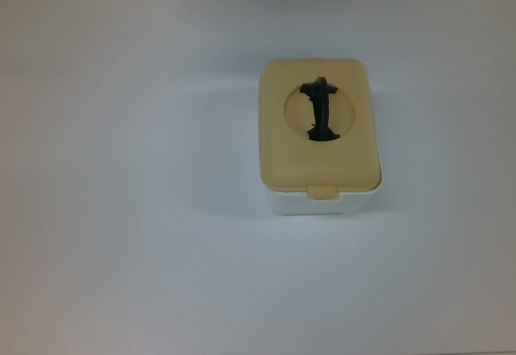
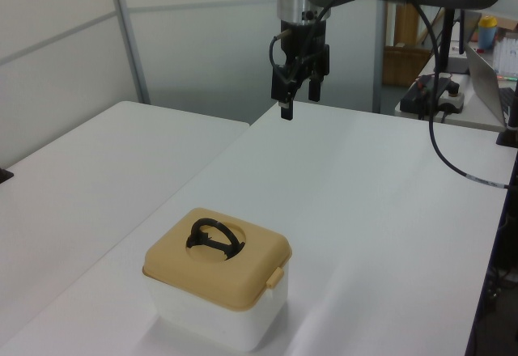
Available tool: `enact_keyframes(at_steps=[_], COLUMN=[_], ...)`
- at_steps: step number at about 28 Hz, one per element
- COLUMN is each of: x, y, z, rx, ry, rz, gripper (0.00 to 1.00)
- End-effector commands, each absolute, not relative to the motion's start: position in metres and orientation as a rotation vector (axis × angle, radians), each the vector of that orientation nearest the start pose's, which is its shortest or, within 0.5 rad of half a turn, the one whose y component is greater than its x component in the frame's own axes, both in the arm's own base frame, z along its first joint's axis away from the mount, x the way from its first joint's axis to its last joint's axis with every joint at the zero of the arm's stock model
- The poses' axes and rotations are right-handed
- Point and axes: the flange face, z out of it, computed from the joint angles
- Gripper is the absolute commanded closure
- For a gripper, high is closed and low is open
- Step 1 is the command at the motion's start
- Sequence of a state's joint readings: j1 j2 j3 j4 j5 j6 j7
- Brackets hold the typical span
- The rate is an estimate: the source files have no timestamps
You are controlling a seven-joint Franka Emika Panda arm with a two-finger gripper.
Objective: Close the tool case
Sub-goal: 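Open the gripper, release the handle and raise the gripper away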
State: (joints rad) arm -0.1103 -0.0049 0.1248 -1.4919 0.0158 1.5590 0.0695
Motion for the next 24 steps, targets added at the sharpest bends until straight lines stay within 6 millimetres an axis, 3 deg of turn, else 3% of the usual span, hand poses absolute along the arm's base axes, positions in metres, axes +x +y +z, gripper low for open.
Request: enact_keyframes(at_steps=[1,24], x=[0.5577,0.5558], y=[0.0021,0.0091], z=[0.6529,0.6457], rx=[-3.109,-3.111], ry=[0.069,0.05], rz=[-0.13,-0.094], gripper=[0.0,0.0])
